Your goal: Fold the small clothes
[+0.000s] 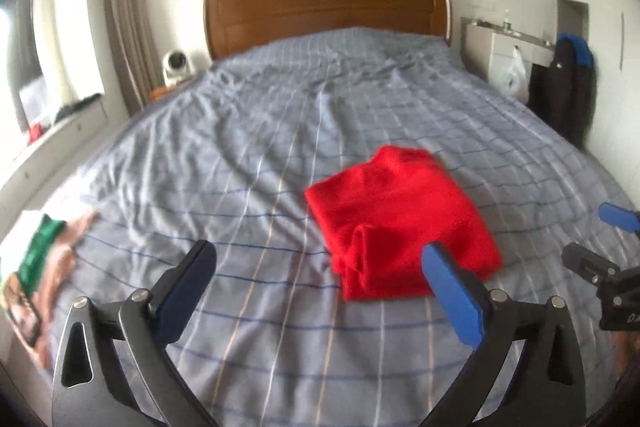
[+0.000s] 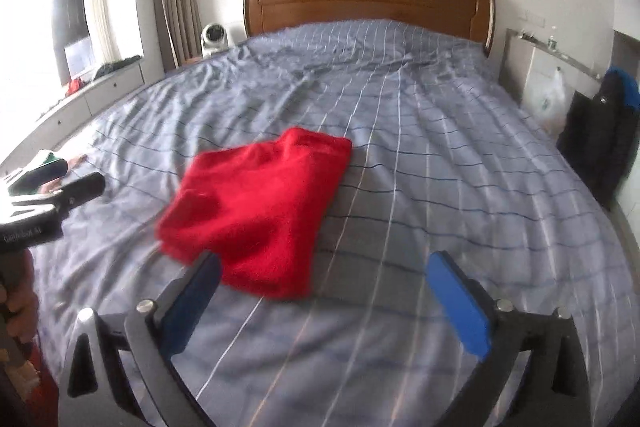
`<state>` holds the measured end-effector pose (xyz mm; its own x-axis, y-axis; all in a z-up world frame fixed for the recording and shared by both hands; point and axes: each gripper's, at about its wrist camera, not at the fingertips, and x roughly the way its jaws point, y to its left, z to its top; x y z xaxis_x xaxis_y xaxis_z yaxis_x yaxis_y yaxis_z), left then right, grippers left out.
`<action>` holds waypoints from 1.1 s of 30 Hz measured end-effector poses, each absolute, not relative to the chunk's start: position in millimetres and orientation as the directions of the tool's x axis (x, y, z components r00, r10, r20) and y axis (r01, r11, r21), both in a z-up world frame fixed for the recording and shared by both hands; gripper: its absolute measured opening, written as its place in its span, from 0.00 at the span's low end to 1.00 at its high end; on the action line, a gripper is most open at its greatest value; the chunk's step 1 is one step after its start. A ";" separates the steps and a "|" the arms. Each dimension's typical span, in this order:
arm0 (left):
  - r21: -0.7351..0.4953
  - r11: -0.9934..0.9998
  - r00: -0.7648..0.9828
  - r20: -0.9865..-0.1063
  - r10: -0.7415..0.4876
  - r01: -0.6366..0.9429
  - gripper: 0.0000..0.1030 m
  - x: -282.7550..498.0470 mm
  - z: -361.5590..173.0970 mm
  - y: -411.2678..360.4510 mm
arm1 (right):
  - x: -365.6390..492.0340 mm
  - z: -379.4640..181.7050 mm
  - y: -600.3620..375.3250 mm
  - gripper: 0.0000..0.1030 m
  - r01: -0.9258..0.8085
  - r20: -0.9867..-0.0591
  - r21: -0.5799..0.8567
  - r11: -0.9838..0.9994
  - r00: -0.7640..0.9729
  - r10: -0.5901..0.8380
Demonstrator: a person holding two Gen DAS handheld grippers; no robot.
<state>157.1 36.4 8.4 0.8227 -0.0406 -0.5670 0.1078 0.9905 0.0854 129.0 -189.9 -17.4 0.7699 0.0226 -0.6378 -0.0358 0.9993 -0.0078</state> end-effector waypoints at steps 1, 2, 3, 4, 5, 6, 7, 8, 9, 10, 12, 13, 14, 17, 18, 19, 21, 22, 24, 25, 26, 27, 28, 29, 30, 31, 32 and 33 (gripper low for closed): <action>0.092 0.989 0.829 -0.558 -0.042 0.113 1.00 147.6 13.6 33.6 | 120.9 -13.9 -187.6 1.00 -0.029 -0.635 -0.007 1.000 0.772 0.018; 0.093 0.989 0.834 -0.551 -0.046 0.116 1.00 139.3 18.6 32.0 | 111.4 -11.7 -186.0 1.00 -0.026 -0.633 -0.005 1.000 0.774 0.017; 0.090 0.989 0.836 -0.546 -0.050 0.118 1.00 133.0 21.9 31.2 | 107.9 -9.9 -185.2 1.00 -0.027 -0.633 -0.002 1.000 0.774 0.019; 0.087 0.989 0.836 -0.546 -0.054 0.120 1.00 132.2 24.1 30.3 | 99.2 -6.7 -182.2 1.00 -0.032 -0.631 0.008 0.999 0.775 0.029; 0.081 0.989 0.834 -0.548 -0.059 0.124 1.00 127.7 26.4 29.9 | 94.1 -4.2 -179.8 1.00 -0.038 -0.629 0.017 0.999 0.776 0.040; 0.079 0.989 0.832 -0.551 -0.060 0.124 1.00 124.5 26.8 28.9 | 90.1 -3.9 -177.2 1.00 -0.041 -0.630 0.023 0.999 0.776 0.046; 0.074 0.990 0.829 -0.556 -0.062 0.124 1.00 120.6 27.6 29.0 | 85.8 -2.4 -175.4 1.00 -0.044 -0.630 0.033 0.998 0.775 0.055; 0.069 0.990 0.826 -0.560 -0.064 0.123 1.00 117.4 27.9 29.1 | 81.5 -0.7 -173.5 1.00 -0.042 -0.631 0.041 0.998 0.774 0.059; 0.066 0.991 0.825 -0.562 -0.063 0.120 1.00 112.5 28.1 29.2 | 78.3 0.0 -172.3 1.00 -0.041 -0.631 0.042 0.998 0.773 0.058; 0.059 0.992 0.823 -0.564 -0.063 0.116 1.00 109.4 28.8 30.2 | 75.2 0.6 -170.5 1.00 -0.043 -0.633 0.039 0.998 0.772 0.058; 0.052 0.993 0.825 -0.562 -0.060 0.108 1.00 103.9 29.2 31.3 | 69.6 1.4 -168.1 1.00 -0.041 -0.636 0.028 0.999 0.770 0.050; 0.053 0.993 0.825 -0.562 -0.055 0.103 1.00 101.3 29.4 32.2 | 67.1 1.5 -167.1 1.00 -0.040 -0.637 0.022 0.999 0.770 0.045; 0.054 0.994 0.825 -0.562 -0.052 0.100 1.00 100.2 29.3 32.4 | 64.1 2.0 -166.3 1.00 -0.039 -0.636 0.016 0.999 0.771 0.041; 0.050 0.994 0.821 -0.569 -0.047 0.092 1.00 94.0 28.6 34.1 | 57.6 1.9 -165.7 1.00 -0.032 -0.635 0.013 0.999 0.771 0.032; 0.047 0.995 0.819 -0.572 -0.049 0.092 1.00 92.0 28.3 34.3 | 56.7 1.4 -166.2 1.00 -0.026 -0.637 0.013 1.000 0.770 0.028; 0.045 0.995 0.817 -0.575 -0.049 0.092 1.00 89.9 27.6 34.4 | 56.2 0.9 -166.0 1.00 -0.021 -0.641 0.012 1.000 0.767 0.024; 0.045 0.995 0.812 -0.581 -0.050 0.093 1.00 87.6 26.2 33.9 | 55.4 -2.3 -166.4 1.00 -0.015 -0.652 0.012 1.000 0.758 0.020; 0.046 0.995 0.812 -0.582 -0.049 0.093 1.00 85.8 25.2 33.4 | 54.6 -5.2 -166.6 1.00 -0.011 -0.661 0.010 1.000 0.751 0.015; 0.052 0.994 0.811 -0.583 -0.045 0.092 1.00 83.4 23.4 32.7 | 52.6 -8.3 -166.5 1.00 -0.006 -0.666 0.009 1.000 0.745 0.011; 0.053 0.994 0.810 -0.585 -0.044 0.093 1.00 82.4 22.0 32.3 | 51.8 -9.0 -166.8 1.00 -0.005 -0.667 0.009 1.000 0.745 0.009; 0.053 0.994 0.808 -0.588 -0.044 0.093 1.00 82.0 20.6 32.0 | 50.6 -9.9 -166.3 1.00 -0.004 -0.669 0.007 1.000 0.743 0.008; 0.052 0.994 0.804 -0.593 -0.044 0.093 1.00 82.0 18.9 31.8 | 49.6 -10.6 -165.9 1.00 -0.004 -0.670 0.006 1.000 0.742 0.007; 0.049 0.994 0.802 -0.596 -0.046 0.094 1.00 82.3 17.6 31.9 | 49.1 -10.8 -165.4 1.00 -0.002 -0.671 0.005 1.000 0.742 0.005; 0.046 0.994 0.798 -0.600 -0.049 0.095 1.00 82.6 16.0 31.8 | 48.7 -11.6 -165.2 1.00 -0.001 -0.672 0.001 1.000 0.740 0.002; 0.045 0.994 0.794 -0.606 -0.051 0.098 1.00 83.3 13.8 31.4 | 48.4 -13.0 -164.6 1.00 0.001 -0.675 -0.006 1.000 0.738 -0.005; 0.046 0.994 0.792 -0.609 -0.050 0.098 1.00 83.7 12.3 31.3 | 48.7 -14.2 -163.9 1.00 0.003 -0.677 -0.011 1.000 0.736 -0.009; 0.048 0.994 0.789 -0.613 -0.047 0.097 1.00 84.5 10.0 31.1 | 49.3 -16.3 -163.1 1.00 0.005 -0.681 -0.018 1.000 0.732 -0.016; 0.050 0.994 0.786 -0.617 -0.044 0.095 1.00 85.2 7.7 30.8 | 49.9 -18.4 -162.7 1.00 0.007 -0.685 -0.022 1.000 0.728 -0.020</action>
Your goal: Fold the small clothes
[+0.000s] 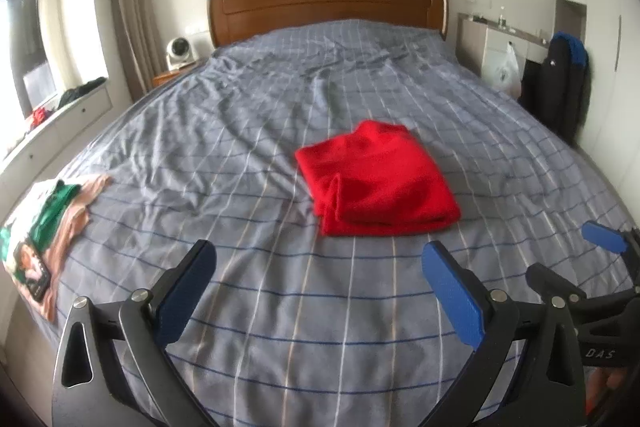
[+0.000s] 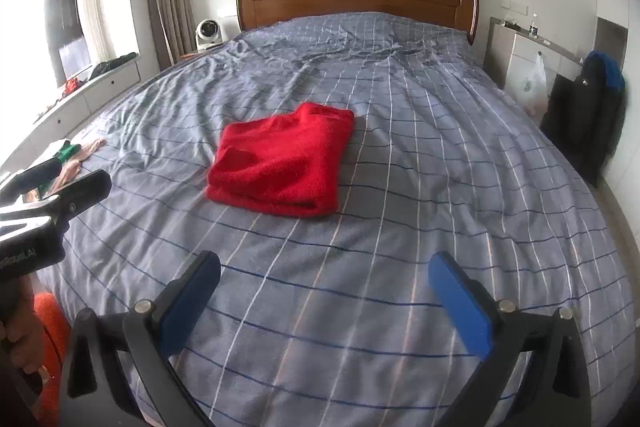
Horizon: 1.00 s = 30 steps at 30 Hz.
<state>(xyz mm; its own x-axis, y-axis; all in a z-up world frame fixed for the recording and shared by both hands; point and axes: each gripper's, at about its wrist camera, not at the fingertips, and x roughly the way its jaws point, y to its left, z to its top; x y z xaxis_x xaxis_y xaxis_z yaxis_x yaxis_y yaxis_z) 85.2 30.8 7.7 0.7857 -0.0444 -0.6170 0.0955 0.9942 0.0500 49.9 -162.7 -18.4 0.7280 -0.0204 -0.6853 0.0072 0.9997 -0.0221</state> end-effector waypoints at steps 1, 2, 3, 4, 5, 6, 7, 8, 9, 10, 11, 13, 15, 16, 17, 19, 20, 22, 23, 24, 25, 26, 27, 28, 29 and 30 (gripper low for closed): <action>0.050 0.994 0.781 -0.622 -0.043 0.094 1.00 86.0 5.5 31.0 | 50.6 -20.7 -162.6 1.00 0.010 -0.691 -0.025 1.000 0.723 -0.025; 0.049 0.994 0.778 -0.627 -0.042 0.093 1.00 86.3 3.5 31.3 | 51.0 -21.8 -162.8 1.00 0.012 -0.694 -0.024 1.000 0.720 -0.026; 0.046 0.995 0.777 -0.629 -0.042 0.092 1.00 86.5 2.2 32.0 | 51.1 -23.4 -162.9 1.00 0.016 -0.697 -0.023 1.000 0.717 -0.027; 0.045 0.995 0.776 -0.629 -0.042 0.090 1.00 86.6 1.1 32.6 | 51.2 -23.9 -162.7 1.00 0.019 -0.698 -0.024 1.000 0.716 -0.030; 0.045 0.995 0.775 -0.630 -0.041 0.089 1.00 86.5 0.3 33.4 | 51.3 -23.9 -162.5 1.00 0.020 -0.698 -0.026 0.999 0.716 -0.033; 0.046 0.995 0.774 -0.632 -0.038 0.087 1.00 87.0 -0.5 33.6 | 51.6 -24.0 -162.2 1.00 0.022 -0.698 -0.029 0.999 0.715 -0.036; 0.046 0.995 0.773 -0.633 -0.037 0.085 1.00 87.6 -1.8 34.0 | 52.3 -24.4 -161.4 1.00 0.024 -0.699 -0.033 0.999 0.714 -0.040; 0.045 0.995 0.771 -0.635 -0.037 0.086 1.00 88.0 -2.9 34.3 | 53.0 -25.0 -161.0 1.00 0.026 -0.701 -0.036 0.999 0.712 -0.044; 0.045 0.995 0.766 -0.642 -0.037 0.086 1.00 88.9 -5.3 34.8 | 53.7 -25.8 -160.5 1.00 0.030 -0.703 -0.041 0.999 0.710 -0.050; 0.044 0.996 0.762 -0.646 -0.036 0.084 1.00 89.2 -7.6 35.6 | 54.3 -26.8 -159.7 1.00 0.037 -0.706 -0.054 0.998 0.705 -0.065; 0.042 0.996 0.759 -0.650 -0.035 0.082 1.00 89.4 -9.5 36.4 | 54.6 -27.2 -158.9 1.00 0.042 -0.708 -0.063 0.997 0.702 -0.074; 0.039 0.996 0.752 -0.658 -0.032 0.076 1.00 89.1 -13.7 38.7 | 54.5 -26.8 -156.3 1.00 0.053 -0.710 -0.091 0.994 0.697 -0.102; 0.040 0.997 0.747 -0.665 -0.026 0.070 1.00 88.2 -17.3 40.1 | 52.6 -24.2 -153.4 1.00 0.064 -0.705 -0.119 0.991 0.698 -0.130; 0.042 0.997 0.746 -0.666 -0.025 0.070 1.00 87.7 -18.7 40.0 | 50.8 -21.7 -151.5 1.00 0.072 -0.698 -0.138 0.988 0.701 -0.148; 0.046 0.997 0.744 -0.668 -0.021 0.069 1.00 87.3 -20.0 39.7 | 49.1 -19.0 -149.7 1.00 0.078 -0.689 -0.156 0.985 0.705 -0.166; 0.058 0.996 0.739 -0.674 -0.011 0.068 1.00 86.9 -23.9 38.6 | 47.4 -15.2 -147.2 1.00 0.086 -0.677 -0.185 0.979 0.710 -0.191; 0.061 0.996 0.736 -0.677 -0.009 0.068 1.00 86.9 -25.5 38.2 | 46.9 -13.5 -146.5 1.00 0.088 -0.673 -0.195 0.977 0.713 -0.198; 0.066 0.996 0.730 -0.683 -0.004 0.068 1.00 86.4 -28.9 38.0 | 45.7 -10.4 -145.3 1.00 0.090 -0.665 -0.211 0.973 0.717 -0.210; 0.068 0.995 0.729 -0.685 -0.002 0.066 1.00 85.8 -30.3 38.0 | 44.8 -8.8 -145.0 1.00 0.091 -0.661 -0.217 0.972 0.719 -0.215; 0.070 0.995 0.728 -0.685 0.001 0.065 1.00 85.2 -31.2 37.7 | 44.1 -7.7 -145.1 1.00 0.092 -0.659 -0.221 0.971 0.720 -0.218; 0.074 0.995 0.728 -0.686 0.004 0.064 1.00 84.7 -32.5 37.4 | 43.1 -6.6 -144.8 1.00 0.093 -0.656 -0.227 0.969 0.721 -0.223; 0.077 0.995 0.728 -0.686 0.007 0.064 1.00 84.4 -33.5 37.2 | 42.2 -5.9 -144.7 1.00 0.094 -0.654 -0.230 0.969 0.722 -0.226; 0.080 0.995 0.727 -0.686 0.009 0.064 1.00 84.1 -34.7 37.1 | 41.7 -5.8 -144.7 1.00 0.095 -0.653 -0.236 0.967 0.722 -0.231; 0.085 0.994 0.728 -0.685 0.012 0.063 1.00 83.8 -37.0 36.6 | 41.4 -6.0 -144.5 1.00 0.096 -0.652 -0.241 0.966 0.721 -0.234; 0.089 0.994 0.730 -0.683 0.016 0.062 1.00 84.2 -40.1 36.2 | 41.2 -6.9 -144.6 1.00 0.097 -0.652 -0.243 0.965 0.720 -0.236; 0.093 0.994 0.732 -0.681 0.019 0.060 1.00 85.5 -43.2 35.7 | 41.6 -8.8 -145.0 1.00 0.096 -0.654 -0.242 0.965 0.719 -0.235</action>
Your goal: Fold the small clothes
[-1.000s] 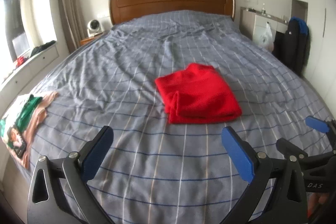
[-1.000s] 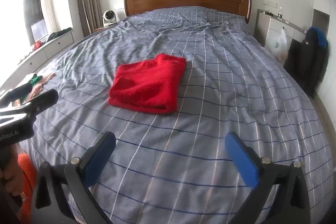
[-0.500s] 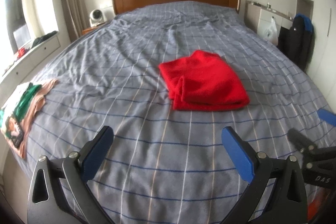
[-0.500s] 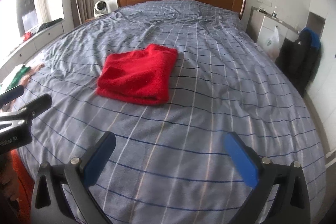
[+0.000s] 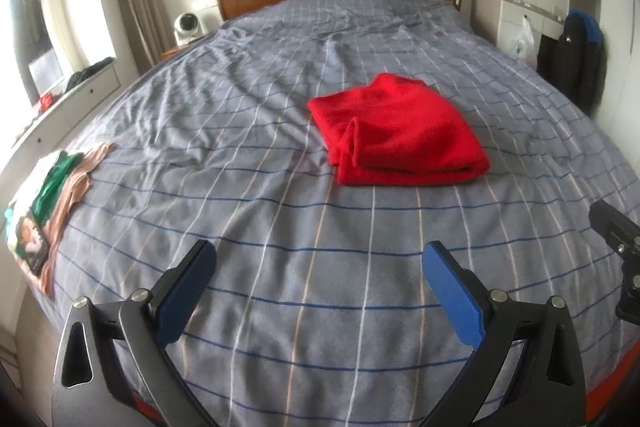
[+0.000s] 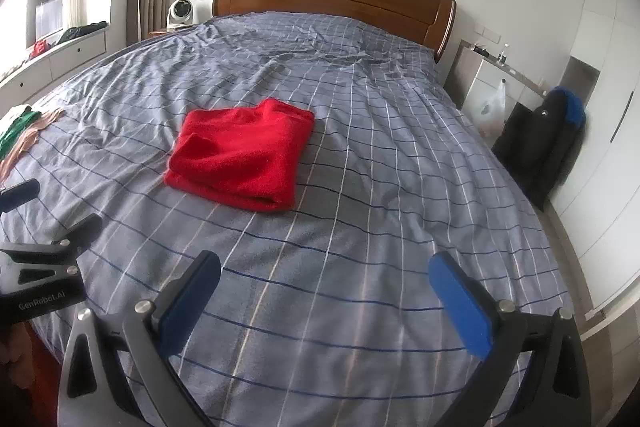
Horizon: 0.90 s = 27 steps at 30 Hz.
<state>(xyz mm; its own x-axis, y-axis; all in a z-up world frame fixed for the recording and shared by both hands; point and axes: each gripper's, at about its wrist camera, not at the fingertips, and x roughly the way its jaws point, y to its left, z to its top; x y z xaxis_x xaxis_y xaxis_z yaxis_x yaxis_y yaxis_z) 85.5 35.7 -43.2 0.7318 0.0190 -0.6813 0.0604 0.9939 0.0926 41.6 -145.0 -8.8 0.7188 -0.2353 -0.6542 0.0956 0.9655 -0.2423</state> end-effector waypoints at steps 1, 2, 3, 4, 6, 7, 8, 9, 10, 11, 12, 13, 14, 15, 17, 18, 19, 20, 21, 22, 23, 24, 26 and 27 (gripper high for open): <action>0.101 0.993 0.731 -0.682 0.027 0.058 1.00 87.9 -50.9 34.7 | 43.0 -14.0 -146.6 1.00 0.092 -0.657 -0.233 0.968 0.719 -0.227; 0.108 0.992 0.725 -0.688 0.032 0.058 1.00 91.1 -60.2 34.1 | 44.7 -19.3 -148.6 1.00 0.085 -0.658 -0.221 0.972 0.722 -0.213; 0.109 0.992 0.718 -0.695 0.033 0.060 1.00 94.2 -69.0 34.1 | 47.6 -30.1 -152.7 1.00 0.078 -0.663 -0.204 0.976 0.723 -0.196; 0.110 0.992 0.710 -0.703 0.034 0.061 1.00 97.8 -80.2 34.1 | 49.2 -39.8 -156.1 1.00 0.080 -0.665 -0.200 0.976 0.721 -0.196; 0.124 0.991 0.695 -0.717 0.049 0.058 1.00 106.0 -102.8 34.8 | 53.7 -62.9 -166.1 1.00 0.092 -0.670 -0.193 0.977 0.715 -0.200; 0.137 0.989 0.686 -0.725 0.062 0.055 1.00 110.7 -115.3 35.3 | 56.6 -79.9 -174.8 1.00 0.102 -0.675 -0.181 0.978 0.710 -0.199; 0.143 0.988 0.678 -0.731 0.070 0.052 1.00 114.0 -125.0 36.1 | 58.5 -90.0 -180.8 1.00 0.109 -0.679 -0.170 0.979 0.708 -0.196; 0.141 0.989 0.669 -0.740 0.069 0.054 1.00 117.3 -136.3 37.6 | 60.2 -100.5 -187.6 1.00 0.117 -0.683 -0.156 0.981 0.704 -0.193; 0.101 0.993 0.670 -0.742 0.032 0.063 1.00 119.0 -149.2 42.1 | 61.9 -111.9 -194.7 1.00 0.129 -0.686 -0.149 0.980 0.701 -0.196; 0.072 0.995 0.689 -0.724 0.010 0.062 1.00 116.3 -152.8 45.2 | 64.0 -126.5 -202.1 1.00 0.147 -0.693 -0.154 0.977 0.689 -0.212; 0.038 0.998 0.717 -0.697 -0.016 0.060 1.00 111.9 -154.9 48.9 | 65.2 -138.4 -208.5 1.00 0.156 -0.705 -0.146 0.977 0.676 -0.214; 0.023 0.998 0.728 -0.685 -0.027 0.059 1.00 109.3 -156.0 50.4 | 65.3 -147.6 -214.9 1.00 0.154 -0.713 -0.109 0.982 0.677 -0.185; 0.028 0.998 0.729 -0.684 -0.024 0.060 1.00 108.6 -156.1 49.5 | 62.7 -152.5 -221.5 1.00 0.153 -0.700 -0.051 0.987 0.699 -0.144; 0.037 0.998 0.728 -0.685 -0.019 0.060 1.00 108.8 -155.7 48.0 | 60.9 -153.1 -225.0 1.00 0.154 -0.688 -0.024 0.988 0.714 -0.128; 0.039 0.997 0.731 -0.682 -0.018 0.060 1.00 107.8 -155.9 47.4 | 61.4 -153.4 -223.5 1.00 0.156 -0.688 -0.038 0.987 0.712 -0.139; 0.037 0.998 0.734 -0.679 -0.019 0.060 1.00 107.2 -155.9 47.7 | 61.3 -153.6 -221.2 1.00 0.156 -0.684 -0.052 0.986 0.714 -0.149; 0.037 0.998 0.738 -0.675 -0.019 0.060 1.00 106.2 -156.1 47.3 | 60.0 -154.5 -219.4 1.00 0.158 -0.677 -0.063 0.985 0.719 -0.159; 0.039 0.997 0.740 -0.672 -0.018 0.059 1.00 106.0 -156.2 47.0 | 59.6 -155.3 -218.9 1.00 0.159 -0.673 -0.065 0.985 0.722 -0.161; 0.041 0.997 0.742 -0.670 -0.016 0.059 1.00 105.8 -156.4 46.8 | 60.4 -156.2 -218.6 1.00 0.159 -0.671 -0.064 0.985 0.724 -0.160; 0.044 0.997 0.744 -0.668 -0.014 0.058 1.00 104.9 -156.2 46.2 | 60.1 -156.4 -218.7 1.00 0.159 -0.670 -0.062 0.985 0.725 -0.159; 0.044 0.997 0.744 -0.668 -0.014 0.058 1.00 105.4 -156.8 46.8 | 60.1 -156.6 -218.9 1.00 0.158 -0.670 -0.059 0.986 0.726 -0.156; 0.045 0.997 0.745 -0.667 -0.013 0.057 1.00 105.1 -156.7 47.0 | 60.0 -157.0 -219.3 1.00 0.157 -0.670 -0.057 0.986 0.726 -0.154; 0.046 0.997 0.746 -0.666 -0.011 0.056 1.00 104.6 -156.4 46.7 | 61.5 -157.8 -219.7 1.00 0.154 -0.671 -0.055 0.986 0.726 -0.151; 0.047 0.997 0.747 -0.665 -0.010 0.056 1.00 104.1 -156.2 46.5 | 62.7 -158.0 -220.4 1.00 0.154 -0.672 -0.053 0.987 0.725 -0.149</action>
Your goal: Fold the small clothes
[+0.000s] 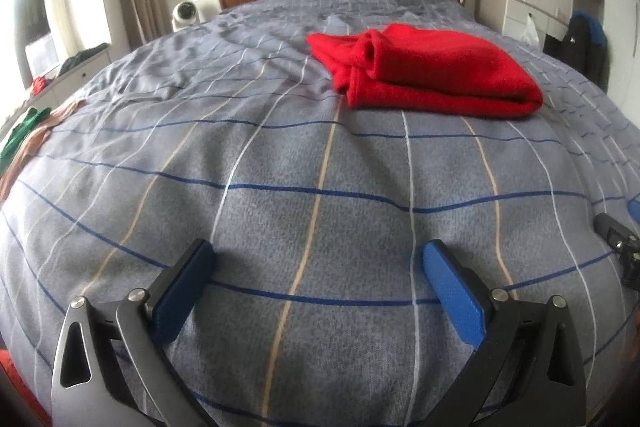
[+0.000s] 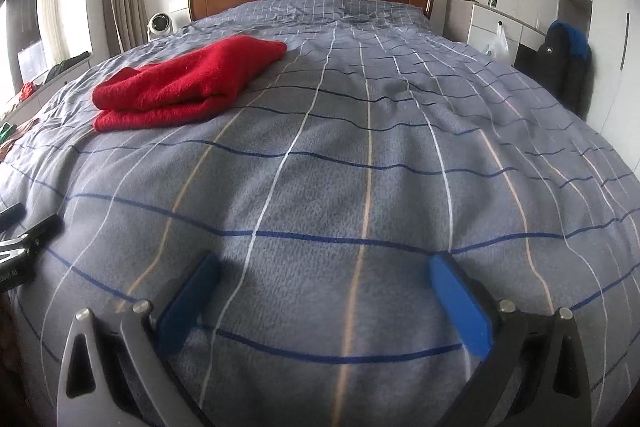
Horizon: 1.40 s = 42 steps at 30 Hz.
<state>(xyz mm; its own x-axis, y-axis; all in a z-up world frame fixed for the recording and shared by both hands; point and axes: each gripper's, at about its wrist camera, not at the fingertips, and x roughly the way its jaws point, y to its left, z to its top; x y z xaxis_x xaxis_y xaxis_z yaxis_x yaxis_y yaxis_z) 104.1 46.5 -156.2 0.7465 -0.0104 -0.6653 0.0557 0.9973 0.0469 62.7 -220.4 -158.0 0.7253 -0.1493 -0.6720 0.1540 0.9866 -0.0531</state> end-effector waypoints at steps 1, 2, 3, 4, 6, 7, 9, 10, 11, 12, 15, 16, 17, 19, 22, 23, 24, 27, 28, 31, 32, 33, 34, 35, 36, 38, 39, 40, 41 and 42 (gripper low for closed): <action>0.047 0.997 0.747 -0.665 -0.010 0.056 1.00 103.9 -156.2 46.5 | 62.6 -158.1 -220.4 1.00 0.154 -0.673 -0.051 0.987 0.725 -0.148; 0.048 0.997 0.747 -0.664 -0.010 0.056 1.00 103.6 -155.9 46.4 | 62.3 -157.9 -220.6 1.00 0.154 -0.673 -0.051 0.987 0.725 -0.148; 0.049 0.997 0.748 -0.664 -0.009 0.055 1.00 103.6 -155.8 46.3 | 62.3 -157.8 -220.5 1.00 0.155 -0.672 -0.050 0.987 0.726 -0.148; 0.049 0.997 0.748 -0.663 -0.009 0.055 1.00 103.6 -155.6 46.2 | 63.2 -157.7 -221.2 1.00 0.154 -0.672 -0.051 0.987 0.725 -0.148; 0.050 0.997 0.749 -0.663 -0.007 0.054 1.00 104.9 -155.8 45.8 | 63.0 -157.8 -221.1 1.00 0.154 -0.673 -0.051 0.987 0.725 -0.148; 0.051 0.997 0.749 -0.662 -0.006 0.054 1.00 104.8 -155.7 45.5 | 62.9 -157.8 -221.1 1.00 0.154 -0.673 -0.051 0.987 0.725 -0.148; 0.052 0.997 0.749 -0.662 -0.006 0.054 1.00 105.5 -155.9 45.7 | 62.8 -157.9 -221.0 1.00 0.154 -0.673 -0.051 0.987 0.725 -0.148; 0.051 0.997 0.749 -0.663 -0.006 0.054 1.00 105.6 -155.9 45.7 | 62.8 -157.8 -220.9 1.00 0.153 -0.673 -0.051 0.987 0.724 -0.147; 0.051 0.997 0.749 -0.663 -0.006 0.054 1.00 105.6 -156.0 45.7 | 62.5 -157.9 -221.0 1.00 0.153 -0.673 -0.050 0.987 0.725 -0.146; 0.050 0.997 0.748 -0.664 -0.007 0.054 1.00 105.7 -156.0 45.5 | 62.7 -157.9 -221.2 1.00 0.152 -0.675 -0.047 0.987 0.724 -0.143; 0.048 0.997 0.747 -0.664 -0.008 0.054 1.00 106.0 -156.2 46.0 | 63.7 -157.8 -221.9 1.00 0.149 -0.681 -0.035 0.988 0.720 -0.133; 0.048 0.997 0.747 -0.664 -0.009 0.054 1.00 106.0 -156.2 45.9 | 63.6 -157.9 -221.8 1.00 0.149 -0.682 -0.031 0.988 0.720 -0.130; 0.047 0.997 0.747 -0.664 -0.009 0.054 1.00 106.3 -156.4 46.1 | 63.5 -157.9 -221.9 1.00 0.149 -0.683 -0.029 0.988 0.719 -0.129; 0.047 0.997 0.748 -0.664 -0.009 0.054 1.00 106.2 -156.4 45.8 | 63.8 -157.9 -222.4 1.00 0.149 -0.683 -0.029 0.988 0.719 -0.128; 0.048 0.997 0.747 -0.664 -0.008 0.054 1.00 106.2 -156.4 46.0 | 63.6 -157.9 -222.3 1.00 0.149 -0.682 -0.028 0.989 0.720 -0.127; 0.048 0.997 0.747 -0.664 -0.008 0.054 1.00 106.2 -156.4 46.1 | 63.5 -157.8 -222.1 1.00 0.148 -0.682 -0.027 0.989 0.720 -0.127; 0.048 0.997 0.747 -0.664 -0.008 0.054 1.00 106.1 -156.4 46.1 | 63.4 -157.9 -222.2 1.00 0.149 -0.682 -0.027 0.989 0.720 -0.127; 0.047 0.997 0.747 -0.665 -0.009 0.054 1.00 106.1 -156.5 46.1 | 63.0 -158.0 -222.1 1.00 0.149 -0.682 -0.027 0.988 0.720 -0.127; 0.047 0.997 0.747 -0.665 -0.009 0.054 1.00 106.2 -156.5 46.1 | 63.0 -157.9 -222.1 1.00 0.149 -0.682 -0.026 0.989 0.720 -0.126; 0.047 0.997 0.747 -0.665 -0.009 0.054 1.00 106.3 -156.5 46.0 | 63.4 -157.6 -222.2 1.00 0.148 -0.682 -0.020 0.989 0.721 -0.122; 0.047 0.997 0.747 -0.665 -0.009 0.054 1.00 106.3 -156.5 46.0 | 63.5 -157.6 -222.2 1.00 0.148 -0.682 -0.019 0.989 0.722 -0.121; 0.047 0.997 0.747 -0.665 -0.009 0.053 1.00 106.4 -156.5 46.0 | 63.1 -157.7 -223.7 1.00 0.148 -0.681 -0.018 0.989 0.722 -0.120; 0.048 0.997 0.746 -0.666 -0.008 0.053 1.00 106.4 -156.5 45.9 | 63.2 -157.8 -223.3 1.00 0.148 -0.681 -0.019 0.989 0.722 -0.121; 0.047 0.997 0.746 -0.665 -0.008 0.053 1.00 106.4 -156.5 46.0 | 63.7 -157.6 -222.9 1.00 0.149 -0.683 -0.021 0.989 0.720 -0.123; 0.047 0.997 0.746 -0.665 -0.008 0.053 1.00 106.4 -156.5 46.0 | 63.8 -157.3 -223.5 1.00 0.149 -0.684 -0.021 0.989 0.719 -0.123; 0.048 0.997 0.744 -0.668 -0.007 0.053 1.00 106.7 -157.2 46.1 | 62.9 -156.9 -223.9 1.00 0.148 -0.684 -0.018 0.989 0.719 -0.120; 0.050 0.997 0.743 -0.669 -0.006 0.053 1.00 107.0 -157.5 46.0 | 63.4 -156.7 -223.5 1.00 0.148 -0.685 -0.017 0.989 0.719 -0.120; 0.051 0.997 0.742 -0.671 -0.005 0.053 1.00 107.3 -157.7 45.9 | 63.7 -156.9 -223.7 1.00 0.148 -0.685 -0.017 0.989 0.718 -0.119; 0.052 0.997 0.739 -0.673 -0.005 0.053 1.00 107.8 -157.8 45.7 | 64.3 -156.7 -222.8 1.00 0.148 -0.685 -0.017 0.989 0.718 -0.119; 0.052 0.997 0.737 -0.676 -0.004 0.053 1.00 108.2 -157.8 45.7 | 63.5 -156.9 -223.8 1.00 0.148 -0.685 -0.016 0.989 0.719 -0.118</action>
<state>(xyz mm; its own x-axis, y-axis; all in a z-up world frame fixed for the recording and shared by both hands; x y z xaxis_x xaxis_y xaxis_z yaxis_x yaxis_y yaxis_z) 108.2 45.7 -157.8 0.7371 -0.0043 -0.6757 0.0533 0.9972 0.0518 63.5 -223.8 -156.9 0.7190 -0.1184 -0.6848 0.1481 0.9889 -0.0156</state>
